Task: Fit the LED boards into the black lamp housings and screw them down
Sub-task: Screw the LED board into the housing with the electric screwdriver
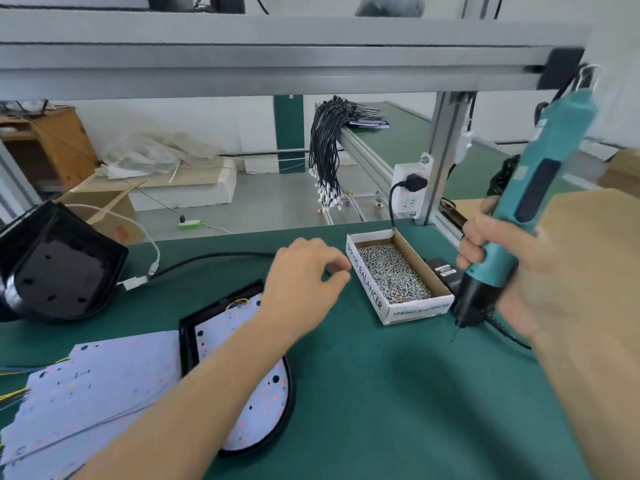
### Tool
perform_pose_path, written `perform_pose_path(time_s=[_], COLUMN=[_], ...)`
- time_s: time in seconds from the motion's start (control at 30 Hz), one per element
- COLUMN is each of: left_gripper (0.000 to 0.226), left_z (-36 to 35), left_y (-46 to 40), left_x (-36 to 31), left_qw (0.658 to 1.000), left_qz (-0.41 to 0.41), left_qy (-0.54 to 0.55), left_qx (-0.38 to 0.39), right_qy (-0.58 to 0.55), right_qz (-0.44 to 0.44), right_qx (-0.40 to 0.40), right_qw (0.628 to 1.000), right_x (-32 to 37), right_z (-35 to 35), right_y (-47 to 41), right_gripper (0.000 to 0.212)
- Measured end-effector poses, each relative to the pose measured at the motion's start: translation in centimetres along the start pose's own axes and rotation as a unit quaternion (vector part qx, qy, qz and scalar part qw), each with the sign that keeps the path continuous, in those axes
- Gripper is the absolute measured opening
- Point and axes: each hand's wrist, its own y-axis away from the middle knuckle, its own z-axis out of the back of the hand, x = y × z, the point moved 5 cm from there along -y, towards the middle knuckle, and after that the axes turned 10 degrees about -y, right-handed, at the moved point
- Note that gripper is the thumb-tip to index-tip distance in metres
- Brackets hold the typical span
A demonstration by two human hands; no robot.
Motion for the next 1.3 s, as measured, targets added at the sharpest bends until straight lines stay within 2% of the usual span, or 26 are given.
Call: perform_pose_path(time_s=[0.1,0.2,0.3,0.4,0.7,0.8,0.87,0.93,1.03,1.17,1.3], left_gripper=[0.015,0.016,0.016,0.026,0.016,0.011,0.009,0.010,0.012,0.013,0.010], left_z=[-4.8,-9.4,-11.8,-12.4,-12.0,-10.8,-9.6,-7.9,-5.4,-2.4,-0.2], left_y=[-3.8,-6.0,-6.5,-6.5,-5.7,-5.4,-5.2,-4.4,-2.7,0.7,4.9], left_x=[-4.3,-4.8,-4.6,-5.1,-4.2,-3.7,-3.1,-2.5,-1.3,1.1,3.4], left_qw=[0.988,0.966,0.946,0.945,0.974,0.985,0.976,0.928,0.832,0.702,0.607], left_qz=[-0.080,-0.074,-0.050,-0.057,-0.009,0.038,0.088,0.140,0.206,0.261,0.303], left_qy=[-0.078,-0.171,-0.243,-0.246,-0.139,-0.017,0.126,0.315,0.495,0.645,0.723], left_qx=[0.103,0.181,0.209,0.208,0.179,0.166,0.151,0.138,0.139,0.150,0.129], right_qy=[0.037,0.045,0.046,0.065,0.062,0.058,0.056,0.052,0.022,-0.057,-0.117], right_qz=[0.038,0.055,0.052,0.053,0.054,0.054,0.055,0.055,0.059,0.059,0.046], right_qx=[-0.028,-0.058,-0.066,-0.059,-0.060,-0.061,-0.065,-0.068,-0.067,-0.042,0.002], right_qw=[0.998,0.996,0.995,0.995,0.995,0.995,0.995,0.995,0.996,0.996,0.992], right_x=[0.2,0.2,-0.1,-0.3,-0.3,-0.3,-0.2,-0.2,-0.4,-1.2,-2.5], right_z=[-0.3,-0.1,0.4,0.7,0.3,0.2,0.1,-0.1,-0.9,-3.4,-7.3], right_y=[-0.4,-0.6,-0.5,-0.1,-0.2,-0.2,-0.2,-0.3,-0.2,0.1,0.4], right_gripper=[0.021,0.022,0.021,0.020,0.021,0.021,0.021,0.020,0.021,0.021,0.018])
